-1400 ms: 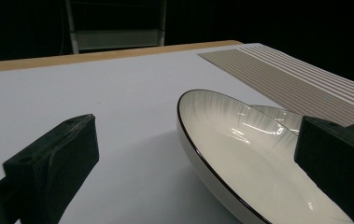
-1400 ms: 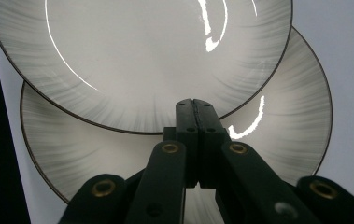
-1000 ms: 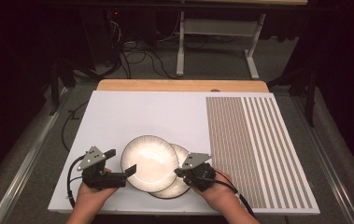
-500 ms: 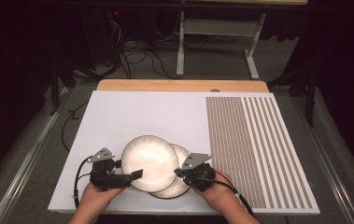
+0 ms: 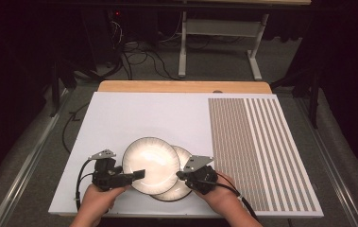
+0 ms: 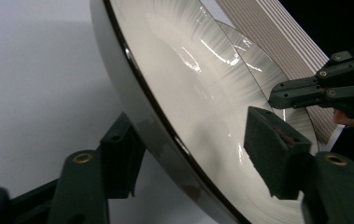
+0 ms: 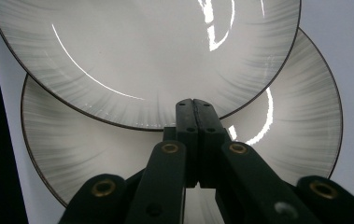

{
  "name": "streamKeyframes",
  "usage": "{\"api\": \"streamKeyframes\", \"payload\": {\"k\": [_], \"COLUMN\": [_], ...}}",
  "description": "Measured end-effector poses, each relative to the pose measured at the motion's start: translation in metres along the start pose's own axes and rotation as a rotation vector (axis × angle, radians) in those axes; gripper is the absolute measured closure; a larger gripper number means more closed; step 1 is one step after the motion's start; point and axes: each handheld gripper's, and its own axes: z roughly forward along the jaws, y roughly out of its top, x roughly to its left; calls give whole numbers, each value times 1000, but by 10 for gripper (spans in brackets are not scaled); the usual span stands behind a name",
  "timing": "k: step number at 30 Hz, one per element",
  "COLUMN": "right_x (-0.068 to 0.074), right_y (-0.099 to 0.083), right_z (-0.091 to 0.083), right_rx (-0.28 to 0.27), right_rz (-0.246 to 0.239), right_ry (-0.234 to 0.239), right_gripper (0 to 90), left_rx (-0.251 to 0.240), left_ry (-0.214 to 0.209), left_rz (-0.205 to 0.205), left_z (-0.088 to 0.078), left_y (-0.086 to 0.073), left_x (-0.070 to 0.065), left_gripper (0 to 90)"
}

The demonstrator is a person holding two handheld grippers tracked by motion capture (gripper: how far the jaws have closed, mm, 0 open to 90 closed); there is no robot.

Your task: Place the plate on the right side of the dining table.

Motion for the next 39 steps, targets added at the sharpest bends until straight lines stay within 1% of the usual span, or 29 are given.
{"api": "streamKeyframes", "payload": {"k": [1, 3, 4, 7, 8, 13, 19, 24, 27, 32, 35, 36, 37, 38, 39], "right_x": [0, 0, 0, 0, 0, 0, 1, 1, 1, 1, 0, 0, -1, -2, -2], "right_y": [0, 0, 0, 0, 0, 0, 0, 0, 0, 0, 0, -1, -1, -1, -1], "right_z": [0, 0, 0, 0, 1, 1, 1, 0, 0, -4, -11, -11, -14, -15, -17], "right_rx": [0, -1, -1, -3, -3, -5, -4, -1, -4, -25, -48, -64, -67, -78, -79], "right_rz": [1, 1, 1, 3, 3, -3, 0, 1, 0, 12, 22, 26, 35, 33, 33], "right_ry": [2, 2, 2, 2, 2, 1, 0, -1, -4, -4, -13, -10, -13, -11, -20], "right_gripper": [900, 900, 900, 900, 900, 900, 900, 900, 900, 900, 900, 900, 900, 900, 900], "left_rx": [12, 11, 10, 12, 12, 16, 15, 16, 11, -5, -14, -19, -23, -28, -33], "left_ry": [2, 4, 2, 4, 5, 10, 31, 31, 25, 6, 5, 2, -2, -6, -8], "left_rz": [-5, -6, -12, -41, -44, -71, -70, -77, -82, -96, -86, -86, -90, -89, -87], "left_z": [0, 0, 0, -1, -2, -2, -2, -1, -1, -2, -3, -3, -3, -3, -4], "left_y": [0, 0, 0, 1, 2, 3, 4, 4, 4, 2, 2, 2, 2, 2, 2], "left_x": [0, 1, 1, 4, 4, 5, 3, 3, 4, 4, 3, 3, 3, 3, 2], "left_gripper": [439, 467, 474, 533, 550, 576, 632, 638, 643, 661, 670, 671, 676, 682, 686]}}
